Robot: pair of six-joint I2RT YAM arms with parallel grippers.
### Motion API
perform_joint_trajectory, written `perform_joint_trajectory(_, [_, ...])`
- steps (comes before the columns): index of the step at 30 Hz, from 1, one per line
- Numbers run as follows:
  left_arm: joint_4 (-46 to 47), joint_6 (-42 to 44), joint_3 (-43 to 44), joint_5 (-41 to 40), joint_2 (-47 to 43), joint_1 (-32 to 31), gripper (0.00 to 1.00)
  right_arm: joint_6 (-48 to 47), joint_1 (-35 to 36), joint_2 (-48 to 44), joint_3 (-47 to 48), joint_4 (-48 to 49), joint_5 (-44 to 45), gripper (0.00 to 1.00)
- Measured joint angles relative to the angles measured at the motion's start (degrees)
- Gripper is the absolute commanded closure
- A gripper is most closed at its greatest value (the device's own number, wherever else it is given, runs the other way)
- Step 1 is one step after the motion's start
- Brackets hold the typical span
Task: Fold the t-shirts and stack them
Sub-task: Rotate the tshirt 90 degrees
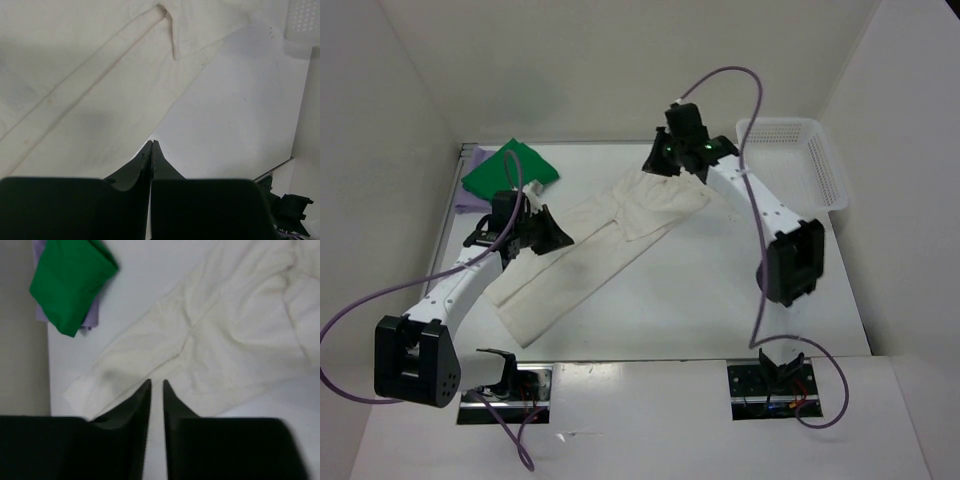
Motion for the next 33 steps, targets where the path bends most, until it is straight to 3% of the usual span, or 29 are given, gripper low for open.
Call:
perform_joint_trajectory(1, [0.0,0.0,-0.3,0.0,0.0,0.0,1.00,-0.2,-0.7,-5.0,-5.2,1.2,0.3,1.00])
perform_joint_trajectory(5, [0.0,0.0,-1.2,0.1,0.0,0.0,1.00,-0.1,-5.7,-13.9,-20.1,6.4,1.6,1.00])
perform_joint_trajectory(10, [0.1,0.1,-1.3,1.5,0.0,0.0,1.00,-0.1,-10.5,-7.7,-30.6,7.4,4.0,1.00])
perform_joint_trajectory(15, [0.1,1.2,-1.3,3.2,0.0,0.0,0.96,-0.1,-10.8,-1.6,-32.2,7.3,4.9,1.00])
perform_joint_trajectory(18, [0.5,1.4,-1.6,4.2,0.0,-0.1,1.00,-0.1,-10.8,0.0,-31.6,7.6,5.0,1.00])
perform_joint_trajectory(24, [1.0,1.5,-2.3,5.2,0.0,-0.3,1.00,-0.2,-10.8,9.4,-20.1,7.9,4.9,1.00])
perform_joint_trajectory(28, [1.4,1.5,-2.4,6.0,0.0,-0.5,1.00,-0.8,-10.8,19.2,-3.5,3.8,4.2,1.00])
perform_joint_trajectory(32, [1.5,1.6,-2.5,6.3,0.0,-0.8,0.87,-1.6,-10.8,27.8,15.4,-0.6,3.8,0.96])
perform_joint_trajectory(33, [1.4,1.6,-2.5,6.3,0.0,-0.8,0.79,-1.8,-10.7,28.0,17.5,-1.5,3.9,0.89])
